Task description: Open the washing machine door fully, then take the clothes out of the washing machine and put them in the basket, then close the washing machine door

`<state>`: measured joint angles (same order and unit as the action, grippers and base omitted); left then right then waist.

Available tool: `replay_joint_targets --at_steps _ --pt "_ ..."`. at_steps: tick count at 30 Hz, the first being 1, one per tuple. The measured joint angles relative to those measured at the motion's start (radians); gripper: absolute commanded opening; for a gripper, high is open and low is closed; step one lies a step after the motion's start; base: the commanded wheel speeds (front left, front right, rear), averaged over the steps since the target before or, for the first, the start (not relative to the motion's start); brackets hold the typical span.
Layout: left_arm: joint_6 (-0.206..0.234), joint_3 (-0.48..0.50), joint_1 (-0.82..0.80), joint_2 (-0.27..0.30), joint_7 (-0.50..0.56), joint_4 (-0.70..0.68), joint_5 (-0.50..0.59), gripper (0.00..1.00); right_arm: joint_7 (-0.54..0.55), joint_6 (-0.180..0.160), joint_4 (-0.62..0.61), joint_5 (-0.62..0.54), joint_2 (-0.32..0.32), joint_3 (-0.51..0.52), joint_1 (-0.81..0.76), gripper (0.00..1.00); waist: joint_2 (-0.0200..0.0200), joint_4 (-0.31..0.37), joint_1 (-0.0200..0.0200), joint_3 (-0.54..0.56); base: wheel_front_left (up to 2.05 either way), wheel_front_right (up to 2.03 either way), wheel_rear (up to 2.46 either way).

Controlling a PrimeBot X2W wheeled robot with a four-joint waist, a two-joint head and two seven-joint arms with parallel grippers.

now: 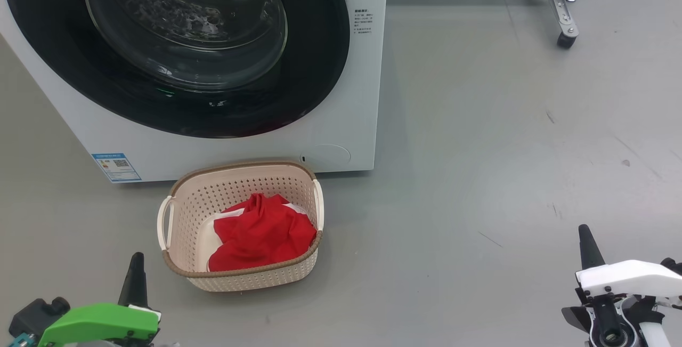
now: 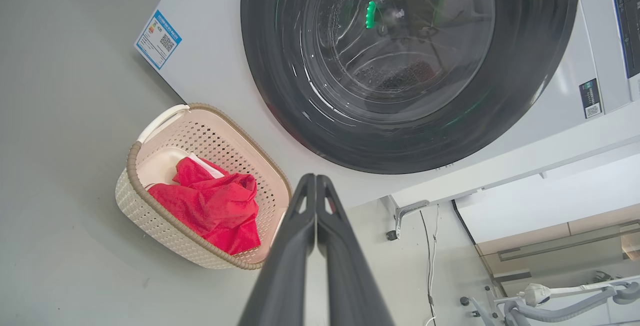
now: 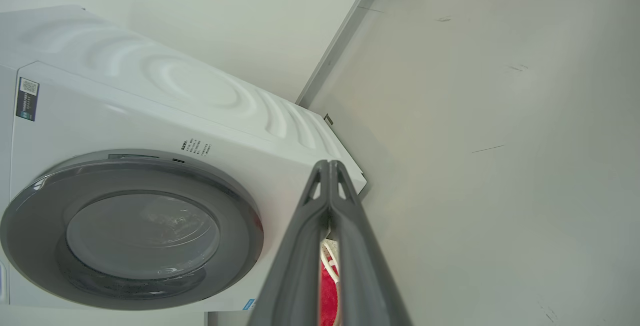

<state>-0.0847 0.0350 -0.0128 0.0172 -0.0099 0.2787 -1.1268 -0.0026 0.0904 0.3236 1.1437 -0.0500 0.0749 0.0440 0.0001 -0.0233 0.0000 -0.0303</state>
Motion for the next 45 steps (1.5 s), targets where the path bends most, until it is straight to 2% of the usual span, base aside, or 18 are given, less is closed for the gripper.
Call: replay_joint_targets --at_steps 37,45 --pt "-0.036 0.048 -0.051 0.007 0.123 0.000 -0.467 0.00 0.119 0.031 -0.033 0.445 0.010 0.068 0.018 0.00 0.0000 0.023 0.0000 0.028 0.00 0.00 0.00" --pt "-0.036 0.049 -0.052 0.007 0.123 0.000 -0.469 0.00 0.120 0.031 -0.036 0.452 0.010 0.069 0.020 0.00 0.0000 0.023 0.0000 0.028 0.00 0.00 0.00"
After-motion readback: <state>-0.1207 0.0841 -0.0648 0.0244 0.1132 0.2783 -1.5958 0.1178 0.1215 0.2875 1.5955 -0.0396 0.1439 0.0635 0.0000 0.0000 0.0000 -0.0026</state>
